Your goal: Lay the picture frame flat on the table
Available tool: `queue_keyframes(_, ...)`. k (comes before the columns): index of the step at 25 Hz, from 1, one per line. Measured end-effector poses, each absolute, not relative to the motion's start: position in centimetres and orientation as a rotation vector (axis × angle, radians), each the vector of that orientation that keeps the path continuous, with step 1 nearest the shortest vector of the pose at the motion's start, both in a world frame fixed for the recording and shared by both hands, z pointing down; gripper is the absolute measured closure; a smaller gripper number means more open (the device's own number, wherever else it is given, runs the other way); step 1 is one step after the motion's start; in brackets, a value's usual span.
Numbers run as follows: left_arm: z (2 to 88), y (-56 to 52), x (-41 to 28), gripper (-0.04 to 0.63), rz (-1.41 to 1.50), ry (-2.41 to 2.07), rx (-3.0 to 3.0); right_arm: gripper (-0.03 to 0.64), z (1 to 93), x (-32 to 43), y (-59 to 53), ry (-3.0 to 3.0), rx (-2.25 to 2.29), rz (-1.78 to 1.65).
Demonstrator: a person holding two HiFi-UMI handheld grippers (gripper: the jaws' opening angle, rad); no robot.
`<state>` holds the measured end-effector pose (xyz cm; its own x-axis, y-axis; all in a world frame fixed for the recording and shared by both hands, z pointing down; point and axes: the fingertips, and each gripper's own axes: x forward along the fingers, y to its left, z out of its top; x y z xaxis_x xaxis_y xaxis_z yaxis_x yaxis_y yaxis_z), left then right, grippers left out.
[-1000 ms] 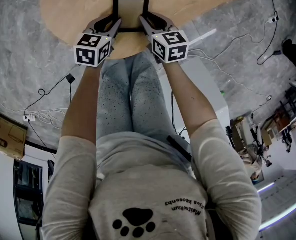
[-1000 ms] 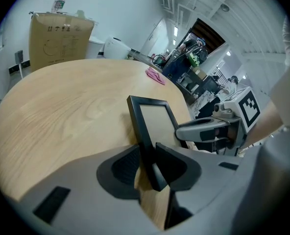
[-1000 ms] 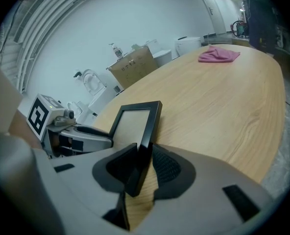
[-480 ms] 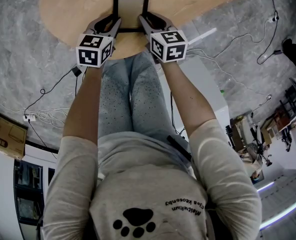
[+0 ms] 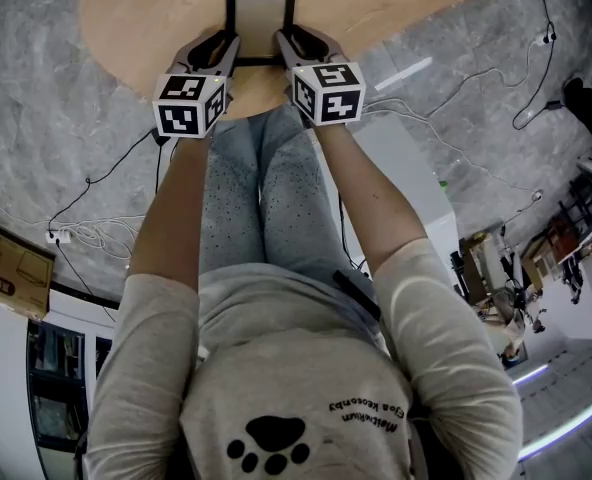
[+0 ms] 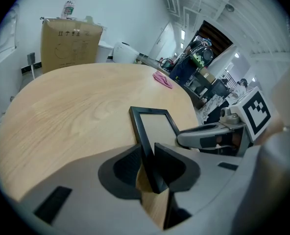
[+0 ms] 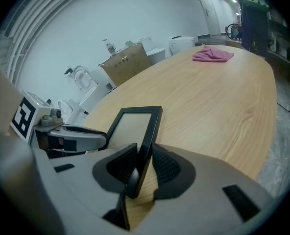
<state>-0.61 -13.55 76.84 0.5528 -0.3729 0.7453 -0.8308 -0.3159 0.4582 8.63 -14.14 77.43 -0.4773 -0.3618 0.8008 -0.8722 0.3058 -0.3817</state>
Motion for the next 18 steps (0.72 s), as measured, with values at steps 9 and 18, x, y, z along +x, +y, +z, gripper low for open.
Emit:
queue_keyframes(9, 75.5, -13.8, -0.7, 0.535, 0.65, -0.958, 1.893, 0.476, 76.8, 9.3, -14.3, -1.945, 1.096, 1.103)
queue_keyframes(18, 71.7, -14.5, 0.3, 0.583, 0.621, -0.93, 1.952, 0.478, 73.0, 9.1, -13.6, -1.921, 1.139, 1.103)
